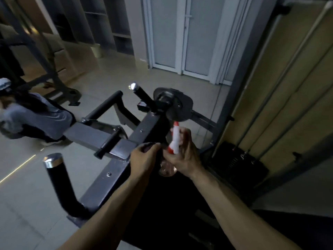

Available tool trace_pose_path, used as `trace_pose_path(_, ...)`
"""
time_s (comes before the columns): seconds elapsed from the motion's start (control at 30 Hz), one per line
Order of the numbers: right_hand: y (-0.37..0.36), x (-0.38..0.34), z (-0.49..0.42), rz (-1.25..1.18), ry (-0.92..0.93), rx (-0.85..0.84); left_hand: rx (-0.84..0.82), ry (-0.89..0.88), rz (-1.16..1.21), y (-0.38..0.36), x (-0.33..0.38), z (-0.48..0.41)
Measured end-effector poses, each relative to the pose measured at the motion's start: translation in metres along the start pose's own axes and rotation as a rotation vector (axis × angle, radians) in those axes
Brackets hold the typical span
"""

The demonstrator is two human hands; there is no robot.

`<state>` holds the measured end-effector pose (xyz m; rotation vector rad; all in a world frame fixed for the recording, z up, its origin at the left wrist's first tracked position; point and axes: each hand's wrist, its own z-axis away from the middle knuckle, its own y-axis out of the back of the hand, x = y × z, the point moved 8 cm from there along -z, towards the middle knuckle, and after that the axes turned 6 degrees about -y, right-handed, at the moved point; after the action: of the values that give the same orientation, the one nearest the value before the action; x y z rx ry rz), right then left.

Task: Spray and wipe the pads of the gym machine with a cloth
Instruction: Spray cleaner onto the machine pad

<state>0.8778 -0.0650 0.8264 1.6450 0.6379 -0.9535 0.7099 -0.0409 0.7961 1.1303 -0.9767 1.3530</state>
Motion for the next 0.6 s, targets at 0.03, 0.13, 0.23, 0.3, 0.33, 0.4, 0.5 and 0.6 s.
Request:
trace_pose_path(0.03, 0.008, 0.016, 0.007, 0.064, 0.017, -0.015, -0.032, -0.003, -0.033, -0.019, -0.011, 0.008)
trace_pose_path(0.13, 0.018, 0.09, 0.043, 0.11, -0.108, -0.133, -0.124, 0.055, -0.117, -0.065, -0.059, 0.037)
trace_pose_path(0.23, 0.02, 0.16, 0.092, 0.195, -0.129, -0.133, -0.071, 0.164, -0.182, -0.075, -0.116, 0.061)
trace_pose_path(0.3, 0.013, 0.196, 0.121, 0.238, -0.111, -0.166, -0.019, 0.219, -0.214, -0.068, -0.149, 0.073)
trace_pose_path(0.33, 0.004, 0.215, 0.134, 0.232, -0.13, -0.202, 0.009, 0.23, -0.224, -0.063, -0.163, 0.077)
trace_pose_path(0.4, -0.015, 0.245, 0.16, 0.232, -0.138, -0.255, 0.066, 0.247, -0.253, -0.05, -0.188, 0.087)
trace_pose_path(0.5, -0.056, 0.283, 0.194, 0.296, -0.075, -0.366, 0.118, 0.271, -0.275, -0.038, -0.226, 0.099)
trace_pose_path(0.6, -0.092, 0.311, 0.221, 0.324, -0.061, -0.451, 0.158, 0.3, -0.277, -0.032, -0.259, 0.103)
